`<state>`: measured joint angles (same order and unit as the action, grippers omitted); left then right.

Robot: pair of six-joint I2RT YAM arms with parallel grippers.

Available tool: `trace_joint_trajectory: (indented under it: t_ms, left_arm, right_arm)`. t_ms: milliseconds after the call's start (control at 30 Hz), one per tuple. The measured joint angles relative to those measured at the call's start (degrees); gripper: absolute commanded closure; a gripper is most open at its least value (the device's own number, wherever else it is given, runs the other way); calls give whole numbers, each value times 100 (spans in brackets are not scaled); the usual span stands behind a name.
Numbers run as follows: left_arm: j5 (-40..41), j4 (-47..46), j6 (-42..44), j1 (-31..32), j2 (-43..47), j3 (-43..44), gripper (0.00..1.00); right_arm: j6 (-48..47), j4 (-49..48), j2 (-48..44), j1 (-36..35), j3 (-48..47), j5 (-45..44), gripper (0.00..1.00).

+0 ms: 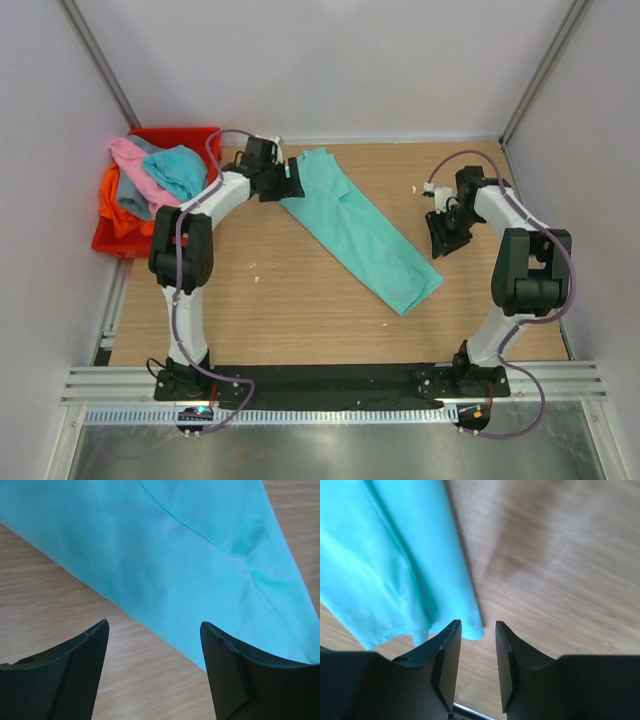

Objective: Fold and stack the t-shirts
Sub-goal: Fold the tshirt

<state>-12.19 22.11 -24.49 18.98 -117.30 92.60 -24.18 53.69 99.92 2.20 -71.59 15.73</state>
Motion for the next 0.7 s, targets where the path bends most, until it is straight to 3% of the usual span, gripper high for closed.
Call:
trace_joint_trajectory:
  t_ms: [333, 700]
  left_arm:
    - [195, 232, 208, -315, -765, 459, 26]
    - [210, 382, 297, -444, -1394, 1462, 26]
  right_arm:
    - [203, -542, 966, 55, -885, 9, 61]
    - [-33, -297, 1198, 55, -789, -114, 62]
